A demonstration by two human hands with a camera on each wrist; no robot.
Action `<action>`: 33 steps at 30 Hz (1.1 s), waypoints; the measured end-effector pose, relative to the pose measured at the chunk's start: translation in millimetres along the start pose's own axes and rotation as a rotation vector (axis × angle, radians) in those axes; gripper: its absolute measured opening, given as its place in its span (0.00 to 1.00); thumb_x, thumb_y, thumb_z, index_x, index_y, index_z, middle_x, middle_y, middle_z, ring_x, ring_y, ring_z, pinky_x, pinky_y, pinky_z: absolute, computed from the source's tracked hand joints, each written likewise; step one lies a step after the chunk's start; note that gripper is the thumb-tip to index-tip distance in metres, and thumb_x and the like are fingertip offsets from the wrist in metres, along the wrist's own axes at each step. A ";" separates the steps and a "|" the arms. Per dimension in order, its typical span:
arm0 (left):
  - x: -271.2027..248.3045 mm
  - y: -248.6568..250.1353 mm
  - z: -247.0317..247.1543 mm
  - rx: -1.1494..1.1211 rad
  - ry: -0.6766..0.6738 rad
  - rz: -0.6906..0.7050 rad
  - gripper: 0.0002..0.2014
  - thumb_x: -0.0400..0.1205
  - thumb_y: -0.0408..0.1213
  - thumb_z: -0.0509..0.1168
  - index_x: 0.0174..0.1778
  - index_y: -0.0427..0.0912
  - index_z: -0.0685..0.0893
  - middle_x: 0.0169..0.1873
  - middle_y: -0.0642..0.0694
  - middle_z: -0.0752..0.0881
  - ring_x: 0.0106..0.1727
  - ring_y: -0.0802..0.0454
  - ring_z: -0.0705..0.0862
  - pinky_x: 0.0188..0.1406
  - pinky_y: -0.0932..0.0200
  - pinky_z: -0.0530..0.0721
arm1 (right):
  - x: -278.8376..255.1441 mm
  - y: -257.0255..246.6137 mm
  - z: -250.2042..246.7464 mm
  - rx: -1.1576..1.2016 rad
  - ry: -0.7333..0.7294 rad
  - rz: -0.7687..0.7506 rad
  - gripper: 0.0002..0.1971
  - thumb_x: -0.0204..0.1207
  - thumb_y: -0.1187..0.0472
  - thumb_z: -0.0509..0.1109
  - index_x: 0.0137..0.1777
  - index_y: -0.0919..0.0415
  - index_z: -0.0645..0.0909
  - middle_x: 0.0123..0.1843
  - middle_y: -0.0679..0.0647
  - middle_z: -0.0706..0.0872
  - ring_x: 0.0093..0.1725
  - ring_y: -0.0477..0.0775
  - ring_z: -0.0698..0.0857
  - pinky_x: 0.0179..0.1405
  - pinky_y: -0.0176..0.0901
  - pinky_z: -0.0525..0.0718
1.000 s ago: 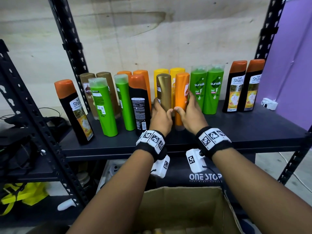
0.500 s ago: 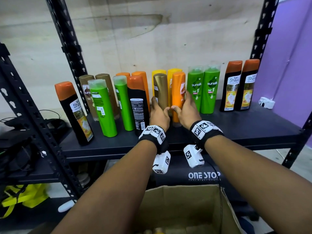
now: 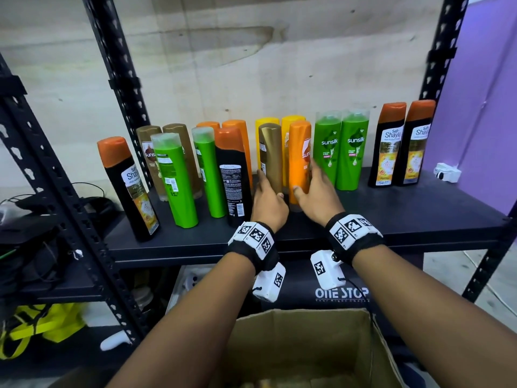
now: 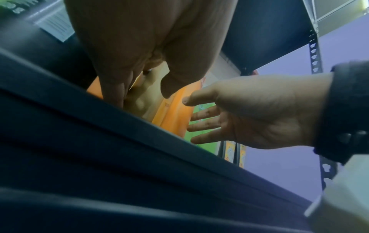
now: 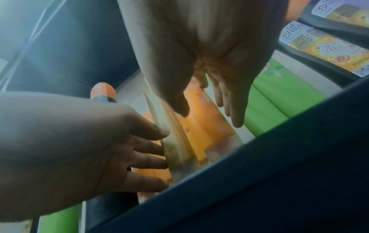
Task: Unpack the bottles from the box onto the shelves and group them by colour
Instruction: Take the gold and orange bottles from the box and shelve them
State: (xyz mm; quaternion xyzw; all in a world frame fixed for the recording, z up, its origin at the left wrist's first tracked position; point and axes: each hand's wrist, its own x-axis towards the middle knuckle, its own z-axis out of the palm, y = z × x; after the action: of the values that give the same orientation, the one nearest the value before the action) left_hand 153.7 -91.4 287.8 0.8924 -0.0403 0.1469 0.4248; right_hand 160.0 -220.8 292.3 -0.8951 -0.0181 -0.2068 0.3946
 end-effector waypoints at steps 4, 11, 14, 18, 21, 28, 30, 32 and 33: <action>-14.8 1.2 -6.1 0.008 -0.013 0.074 0.35 0.90 0.36 0.58 0.90 0.38 0.47 0.87 0.37 0.58 0.87 0.40 0.59 0.85 0.51 0.59 | -13.7 -1.5 -6.6 -0.024 0.006 -0.051 0.39 0.85 0.52 0.69 0.90 0.50 0.51 0.84 0.57 0.66 0.80 0.63 0.72 0.76 0.61 0.74; -60.4 -7.7 -17.0 0.094 0.077 0.182 0.12 0.88 0.41 0.62 0.64 0.44 0.84 0.58 0.43 0.86 0.57 0.42 0.86 0.59 0.43 0.84 | -51.0 -1.0 -25.5 -0.120 -0.042 -0.273 0.14 0.85 0.55 0.67 0.69 0.55 0.79 0.63 0.52 0.80 0.60 0.47 0.81 0.65 0.51 0.83; -82.1 -10.0 -20.6 0.140 0.098 0.223 0.09 0.87 0.46 0.61 0.55 0.49 0.84 0.50 0.49 0.88 0.50 0.45 0.87 0.48 0.46 0.86 | -68.9 -1.1 -32.0 -0.194 -0.124 -0.378 0.08 0.84 0.58 0.66 0.60 0.55 0.83 0.55 0.47 0.81 0.55 0.48 0.81 0.57 0.47 0.82; -108.4 -24.2 -18.3 0.290 0.071 0.214 0.07 0.86 0.49 0.60 0.50 0.53 0.82 0.44 0.53 0.89 0.47 0.44 0.87 0.36 0.52 0.77 | -94.9 5.6 -31.8 -0.247 -0.207 -0.413 0.07 0.83 0.59 0.65 0.53 0.55 0.85 0.48 0.44 0.79 0.51 0.51 0.82 0.51 0.48 0.80; -123.6 -44.0 -14.7 0.286 -0.003 0.192 0.08 0.85 0.49 0.60 0.51 0.54 0.83 0.43 0.53 0.88 0.45 0.47 0.87 0.36 0.52 0.80 | -115.5 21.1 -20.6 -0.237 -0.300 -0.354 0.08 0.84 0.57 0.63 0.52 0.54 0.85 0.49 0.47 0.82 0.50 0.52 0.83 0.52 0.54 0.83; -149.3 -119.5 18.6 0.419 -0.315 -0.076 0.11 0.85 0.46 0.61 0.54 0.49 0.87 0.48 0.45 0.89 0.49 0.44 0.89 0.52 0.46 0.89 | -157.5 62.8 32.6 -0.260 -0.554 -0.195 0.08 0.85 0.54 0.61 0.50 0.48 0.82 0.50 0.44 0.82 0.49 0.47 0.82 0.54 0.52 0.84; -157.2 -143.9 30.2 0.546 -0.436 -0.151 0.14 0.85 0.47 0.60 0.57 0.44 0.87 0.53 0.40 0.89 0.54 0.39 0.88 0.54 0.45 0.88 | -167.7 75.6 47.6 -0.299 -0.652 -0.140 0.10 0.85 0.54 0.60 0.50 0.51 0.83 0.51 0.48 0.85 0.50 0.50 0.83 0.56 0.54 0.84; -166.2 -166.6 39.9 0.746 -0.551 -0.164 0.19 0.87 0.48 0.57 0.65 0.42 0.84 0.63 0.37 0.87 0.63 0.37 0.86 0.59 0.44 0.85 | -179.0 88.3 61.3 -0.328 -0.740 -0.079 0.11 0.85 0.55 0.61 0.49 0.53 0.85 0.52 0.51 0.88 0.50 0.53 0.85 0.57 0.53 0.85; -170.7 -177.1 44.1 0.842 -0.607 -0.162 0.22 0.88 0.49 0.54 0.71 0.40 0.81 0.69 0.36 0.83 0.69 0.37 0.83 0.65 0.42 0.81 | -185.7 94.6 68.1 -0.337 -0.784 -0.049 0.12 0.84 0.55 0.61 0.48 0.54 0.86 0.51 0.52 0.89 0.50 0.54 0.86 0.56 0.51 0.85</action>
State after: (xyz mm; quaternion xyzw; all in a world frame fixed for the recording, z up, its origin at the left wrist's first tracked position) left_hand 35.8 -21.8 78.7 0.9885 -0.0300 -0.1480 0.0085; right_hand 33.1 -213.0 113.7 -0.9572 -0.1540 0.1397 0.2011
